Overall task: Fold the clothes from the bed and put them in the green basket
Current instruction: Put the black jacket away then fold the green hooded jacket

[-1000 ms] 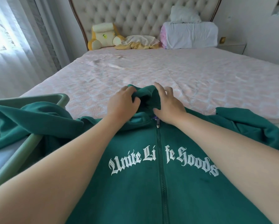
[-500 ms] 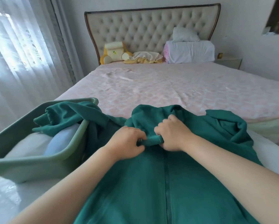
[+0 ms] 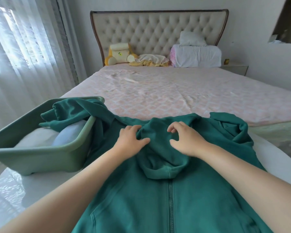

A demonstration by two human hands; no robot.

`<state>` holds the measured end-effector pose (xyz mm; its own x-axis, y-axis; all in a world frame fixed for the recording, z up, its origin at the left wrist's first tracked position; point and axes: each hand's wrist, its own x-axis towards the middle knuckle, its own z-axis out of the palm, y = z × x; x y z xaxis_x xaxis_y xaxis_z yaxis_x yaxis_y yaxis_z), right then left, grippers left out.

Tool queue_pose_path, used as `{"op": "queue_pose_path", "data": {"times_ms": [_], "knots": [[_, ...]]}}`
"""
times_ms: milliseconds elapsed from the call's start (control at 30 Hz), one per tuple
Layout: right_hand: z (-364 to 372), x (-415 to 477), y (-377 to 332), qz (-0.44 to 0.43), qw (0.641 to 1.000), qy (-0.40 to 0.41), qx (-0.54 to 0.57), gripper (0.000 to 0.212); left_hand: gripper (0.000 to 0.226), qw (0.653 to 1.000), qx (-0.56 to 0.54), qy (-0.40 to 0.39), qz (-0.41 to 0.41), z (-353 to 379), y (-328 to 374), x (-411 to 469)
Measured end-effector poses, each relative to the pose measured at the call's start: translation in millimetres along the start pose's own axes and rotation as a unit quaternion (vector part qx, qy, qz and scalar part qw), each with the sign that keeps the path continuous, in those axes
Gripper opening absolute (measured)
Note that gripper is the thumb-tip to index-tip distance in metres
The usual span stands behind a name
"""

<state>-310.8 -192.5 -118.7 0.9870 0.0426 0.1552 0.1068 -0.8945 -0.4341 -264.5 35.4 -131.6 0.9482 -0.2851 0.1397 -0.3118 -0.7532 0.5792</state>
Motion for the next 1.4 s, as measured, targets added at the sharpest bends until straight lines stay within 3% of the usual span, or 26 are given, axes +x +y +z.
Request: {"op": "queue_pose_path", "data": {"times_ms": [67,167,233,300,367,433,500,567,633,733,800,900,967,1033,1100,1167,1200,1267,1333,1400], "knots": [[5,4,2,0.001,1.000,-0.019,0.025,0.064,0.056,0.999,0.007,-0.031,0.008,3,4,6],[13,12,-4,-0.015,0.998,-0.039,-0.036,0.087,0.009,0.994,-0.084,0.023,0.071,8,16,14],[14,17,-9,-0.013,1.000,0.002,-0.026,0.074,0.006,0.987,-0.126,0.039,0.088,8,28,16],[10,21,-12,-0.006,0.996,0.054,0.070,0.049,0.006,0.980,-0.150,0.071,0.115,7,39,16],[3,24,-12,-0.002,0.986,0.081,0.148,0.044,0.006,0.972,-0.185,0.089,0.114,4,44,18],[-3,25,-12,-0.013,0.978,0.090,0.187,0.045,0.013,0.950,-0.301,0.040,0.075,-3,43,21],[-5,23,-12,-0.038,0.971,0.120,0.204,0.030,0.038,0.928,-0.364,-0.072,0.036,-9,37,22],[-9,19,-12,-0.048,0.957,0.155,0.240,0.023,0.054,0.953,-0.259,-0.155,0.040,-13,31,20],[-14,17,-13,-0.058,0.942,0.178,0.277,0.024,0.050,0.969,-0.143,-0.187,0.075,-9,25,16],[-16,12,-13,-0.064,0.941,0.184,0.276,0.026,0.014,0.978,-0.133,-0.142,0.078,-5,25,15],[-19,10,-9,-0.037,0.950,0.188,0.246,0.026,0.006,0.980,-0.149,-0.109,0.072,-9,26,17],[-37,2,-7,-0.006,0.972,0.081,0.221,0.037,0.031,0.991,0.018,0.008,0.131,-22,24,21],[-47,0,-11,0.019,0.990,-0.020,0.139,0.036,0.043,0.969,0.124,0.104,0.185,-30,23,22],[-47,0,-15,0.028,0.998,-0.037,-0.045,0.025,0.045,0.966,0.153,0.061,0.201,-40,24,24],[-43,0,-16,-0.004,0.992,0.048,-0.119,0.018,0.044,0.970,0.140,-0.077,0.182,-48,22,27],[-39,0,-7,-0.072,0.975,0.178,-0.110,0.036,0.035,0.962,0.141,-0.129,0.194,-51,16,28],[-39,-1,-3,-0.124,0.956,0.233,-0.127,0.040,0.034,0.961,0.143,-0.090,0.219,-50,14,28],[-39,0,6,-0.232,0.911,0.282,-0.194,0.044,0.036,0.943,0.144,0.063,0.293,-48,12,26],[-41,3,9,-0.270,0.907,0.229,-0.231,0.034,0.037,0.922,0.142,0.129,0.335,-50,13,24],[-44,2,7,-0.185,0.950,0.064,-0.243,0.017,0.031,0.944,0.145,0.005,0.298,-47,13,24]]}}
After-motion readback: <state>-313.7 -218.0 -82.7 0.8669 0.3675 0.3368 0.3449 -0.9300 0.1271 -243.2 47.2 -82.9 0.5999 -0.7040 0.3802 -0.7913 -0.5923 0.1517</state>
